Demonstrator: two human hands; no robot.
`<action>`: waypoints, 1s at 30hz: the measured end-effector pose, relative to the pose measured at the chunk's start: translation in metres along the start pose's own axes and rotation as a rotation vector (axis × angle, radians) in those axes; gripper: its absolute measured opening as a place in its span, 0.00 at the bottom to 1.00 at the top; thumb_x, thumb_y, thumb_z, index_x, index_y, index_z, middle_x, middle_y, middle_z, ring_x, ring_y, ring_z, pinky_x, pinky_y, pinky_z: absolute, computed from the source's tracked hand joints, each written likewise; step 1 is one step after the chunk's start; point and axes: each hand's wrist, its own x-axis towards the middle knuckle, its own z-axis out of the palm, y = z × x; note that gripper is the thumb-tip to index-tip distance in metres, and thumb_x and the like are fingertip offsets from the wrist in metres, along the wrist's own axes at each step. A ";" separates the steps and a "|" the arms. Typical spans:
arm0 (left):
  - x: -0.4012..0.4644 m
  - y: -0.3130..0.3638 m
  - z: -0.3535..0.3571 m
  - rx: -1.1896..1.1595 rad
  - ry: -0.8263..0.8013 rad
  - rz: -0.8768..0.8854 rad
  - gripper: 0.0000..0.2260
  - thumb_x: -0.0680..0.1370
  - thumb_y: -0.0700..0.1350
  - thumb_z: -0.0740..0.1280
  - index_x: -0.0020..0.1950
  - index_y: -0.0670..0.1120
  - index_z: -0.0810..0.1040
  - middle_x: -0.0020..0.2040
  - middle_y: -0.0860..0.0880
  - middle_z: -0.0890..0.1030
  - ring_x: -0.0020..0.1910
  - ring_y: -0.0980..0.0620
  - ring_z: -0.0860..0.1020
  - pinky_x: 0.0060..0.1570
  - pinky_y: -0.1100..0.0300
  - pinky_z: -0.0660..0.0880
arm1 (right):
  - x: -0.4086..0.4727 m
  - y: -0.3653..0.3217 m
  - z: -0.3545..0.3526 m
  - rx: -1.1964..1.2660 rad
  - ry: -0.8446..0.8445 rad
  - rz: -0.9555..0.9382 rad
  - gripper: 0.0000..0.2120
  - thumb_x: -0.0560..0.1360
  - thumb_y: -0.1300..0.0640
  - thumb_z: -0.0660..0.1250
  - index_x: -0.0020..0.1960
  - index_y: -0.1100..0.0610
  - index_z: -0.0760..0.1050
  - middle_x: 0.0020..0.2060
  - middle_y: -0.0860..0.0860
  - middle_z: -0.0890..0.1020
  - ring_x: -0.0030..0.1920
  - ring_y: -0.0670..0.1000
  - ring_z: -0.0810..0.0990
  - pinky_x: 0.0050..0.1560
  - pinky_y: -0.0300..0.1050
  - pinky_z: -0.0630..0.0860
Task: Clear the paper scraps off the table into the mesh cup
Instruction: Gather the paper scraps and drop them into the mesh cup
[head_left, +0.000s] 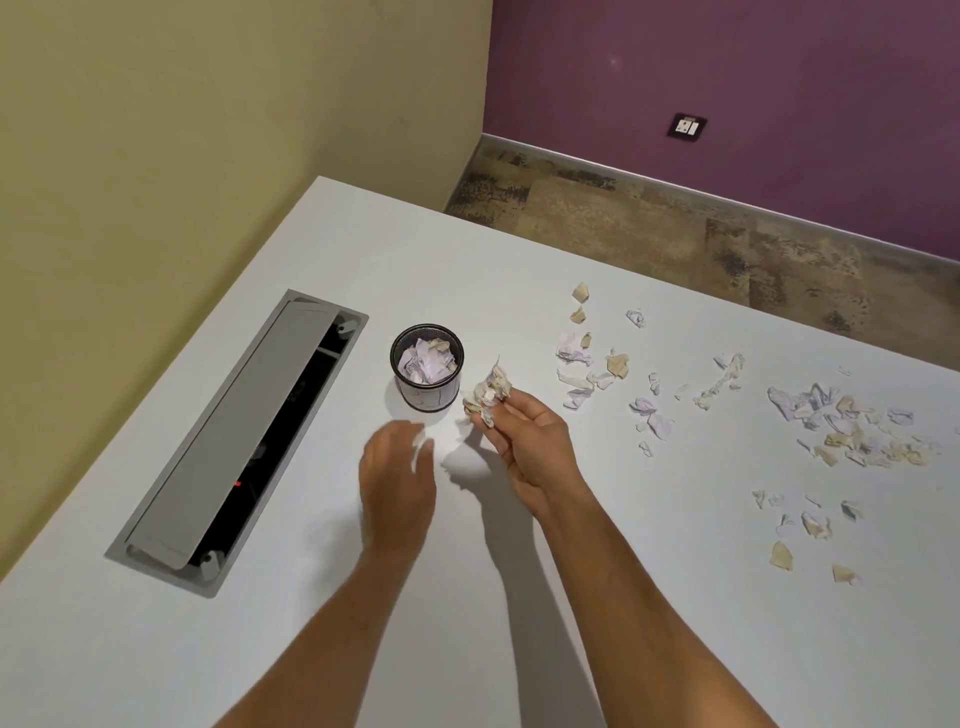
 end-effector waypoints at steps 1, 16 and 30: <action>-0.011 -0.010 0.006 0.044 -0.076 0.031 0.12 0.79 0.45 0.63 0.60 0.41 0.79 0.60 0.44 0.79 0.62 0.42 0.74 0.63 0.48 0.70 | 0.002 -0.001 0.003 -0.023 0.003 -0.008 0.09 0.74 0.71 0.67 0.49 0.60 0.81 0.42 0.54 0.87 0.42 0.50 0.86 0.41 0.36 0.80; -0.032 -0.032 0.027 0.393 -0.414 0.163 0.24 0.82 0.51 0.54 0.76 0.41 0.64 0.77 0.45 0.62 0.78 0.46 0.56 0.76 0.44 0.52 | 0.061 -0.017 0.056 -0.982 0.055 -0.455 0.09 0.70 0.61 0.73 0.50 0.55 0.84 0.36 0.45 0.83 0.37 0.37 0.79 0.42 0.29 0.72; -0.030 -0.031 0.026 0.382 -0.433 0.145 0.26 0.84 0.54 0.53 0.78 0.42 0.59 0.78 0.45 0.62 0.79 0.46 0.54 0.77 0.45 0.47 | 0.092 0.001 0.094 -2.031 -0.262 -0.420 0.08 0.71 0.68 0.64 0.48 0.60 0.76 0.50 0.59 0.77 0.50 0.60 0.78 0.39 0.47 0.68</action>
